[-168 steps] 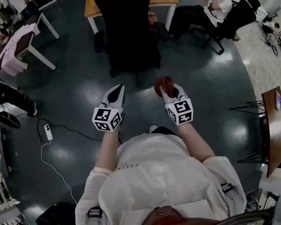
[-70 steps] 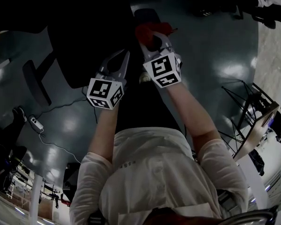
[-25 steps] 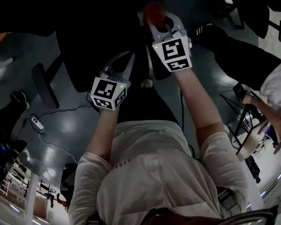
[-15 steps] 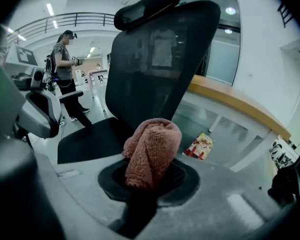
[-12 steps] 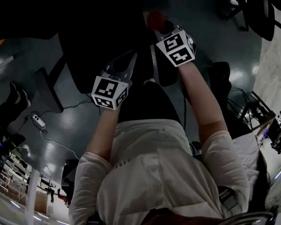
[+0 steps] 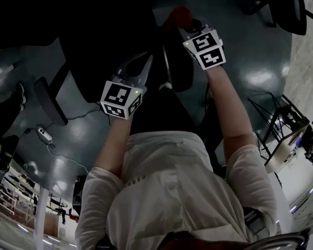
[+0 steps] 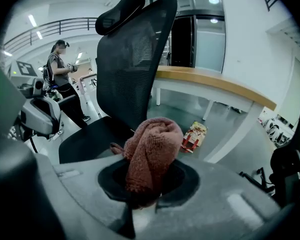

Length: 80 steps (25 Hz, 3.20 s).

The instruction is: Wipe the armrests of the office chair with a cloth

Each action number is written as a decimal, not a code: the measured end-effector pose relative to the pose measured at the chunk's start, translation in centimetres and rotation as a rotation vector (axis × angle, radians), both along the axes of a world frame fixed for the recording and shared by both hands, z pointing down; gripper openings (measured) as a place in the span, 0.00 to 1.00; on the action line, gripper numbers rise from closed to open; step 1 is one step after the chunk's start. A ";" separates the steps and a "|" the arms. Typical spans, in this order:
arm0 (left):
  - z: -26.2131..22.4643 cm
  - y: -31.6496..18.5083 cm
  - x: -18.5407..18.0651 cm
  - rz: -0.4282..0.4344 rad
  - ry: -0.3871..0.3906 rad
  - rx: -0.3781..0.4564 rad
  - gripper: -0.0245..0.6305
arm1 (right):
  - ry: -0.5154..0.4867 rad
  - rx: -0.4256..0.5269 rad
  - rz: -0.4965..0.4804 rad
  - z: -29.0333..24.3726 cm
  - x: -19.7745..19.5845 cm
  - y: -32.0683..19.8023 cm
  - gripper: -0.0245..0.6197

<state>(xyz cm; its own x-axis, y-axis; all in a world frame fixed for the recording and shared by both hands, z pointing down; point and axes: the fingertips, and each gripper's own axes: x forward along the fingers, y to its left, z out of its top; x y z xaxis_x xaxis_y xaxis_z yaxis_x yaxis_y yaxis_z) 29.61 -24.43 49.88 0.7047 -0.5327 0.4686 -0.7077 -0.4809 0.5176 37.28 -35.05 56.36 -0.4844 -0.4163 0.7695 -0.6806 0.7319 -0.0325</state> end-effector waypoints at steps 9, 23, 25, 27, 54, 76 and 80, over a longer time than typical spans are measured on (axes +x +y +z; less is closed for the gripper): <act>-1.0 3.8 0.9 0.024 -0.006 -0.004 0.06 | -0.016 0.015 0.039 -1.6 2.0 4.6 0.11; -2.1 8.5 3.8 0.012 -0.018 0.007 0.06 | -0.169 -0.048 0.039 -2.6 4.0 12.5 0.11; -1.9 9.4 3.8 0.006 -0.018 0.003 0.06 | -0.192 -0.060 0.045 -2.6 4.2 13.8 0.11; -1.7 10.4 3.9 -0.002 -0.017 0.001 0.06 | -0.205 -0.068 0.044 -2.5 4.4 15.3 0.11; -1.9 20.8 4.0 -0.162 -0.012 0.003 0.06 | -0.158 -0.134 0.189 -1.4 2.3 29.1 0.11; -4.4 13.7 -10.3 -0.255 -0.030 0.049 0.06 | -0.066 0.070 -0.062 -7.8 -13.1 17.3 0.11; -4.7 10.5 -11.2 -0.192 -0.013 0.046 0.06 | -0.023 0.096 0.004 -7.8 -13.3 11.0 0.11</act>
<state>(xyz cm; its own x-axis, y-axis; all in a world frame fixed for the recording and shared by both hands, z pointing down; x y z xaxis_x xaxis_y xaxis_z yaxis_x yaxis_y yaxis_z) 18.38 -13.98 45.17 0.5822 -0.6777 0.4493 -0.7953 -0.3595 0.4882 23.96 -24.09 48.52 -0.4994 -0.4897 0.7147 -0.6837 0.7295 0.0221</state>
